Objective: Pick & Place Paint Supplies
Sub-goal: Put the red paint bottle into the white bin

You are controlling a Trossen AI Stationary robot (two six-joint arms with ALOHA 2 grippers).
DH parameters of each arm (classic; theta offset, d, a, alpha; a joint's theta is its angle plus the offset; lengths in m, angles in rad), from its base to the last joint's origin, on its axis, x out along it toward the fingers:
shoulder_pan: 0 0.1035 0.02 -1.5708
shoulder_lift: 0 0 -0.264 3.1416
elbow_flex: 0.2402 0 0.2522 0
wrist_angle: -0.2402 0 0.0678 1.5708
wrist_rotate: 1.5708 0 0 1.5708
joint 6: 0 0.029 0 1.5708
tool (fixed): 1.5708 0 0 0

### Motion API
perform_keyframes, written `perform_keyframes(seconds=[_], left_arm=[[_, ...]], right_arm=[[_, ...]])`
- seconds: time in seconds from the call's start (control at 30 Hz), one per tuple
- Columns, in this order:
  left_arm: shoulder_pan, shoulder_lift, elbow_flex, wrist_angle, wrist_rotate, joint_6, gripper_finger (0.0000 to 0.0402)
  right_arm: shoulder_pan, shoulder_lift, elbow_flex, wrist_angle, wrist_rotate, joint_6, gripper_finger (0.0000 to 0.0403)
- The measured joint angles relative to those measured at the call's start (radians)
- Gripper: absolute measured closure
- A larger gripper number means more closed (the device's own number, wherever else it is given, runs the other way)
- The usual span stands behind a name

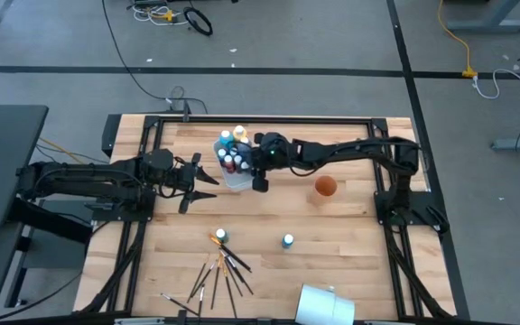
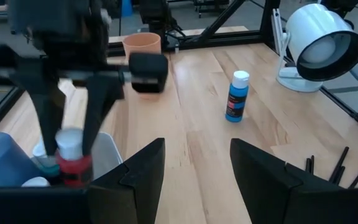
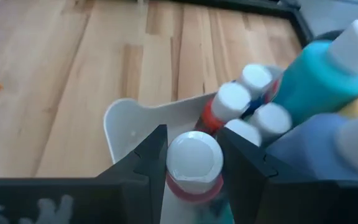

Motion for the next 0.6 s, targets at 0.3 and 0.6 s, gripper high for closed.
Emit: perform_keyframes(seconds=[0.3,0.6], left_arm=[[0.0,0.0,0.0,-0.001,0.0,0.0,0.021],[0.0,0.0,0.0,-0.002,0.0,0.0,0.021]], right_arm=[[-0.001,0.078,0.001,0.032,0.003,-0.01,0.0278],[-0.004,0.087,0.001,0.063,0.023,-0.019,0.0269]])
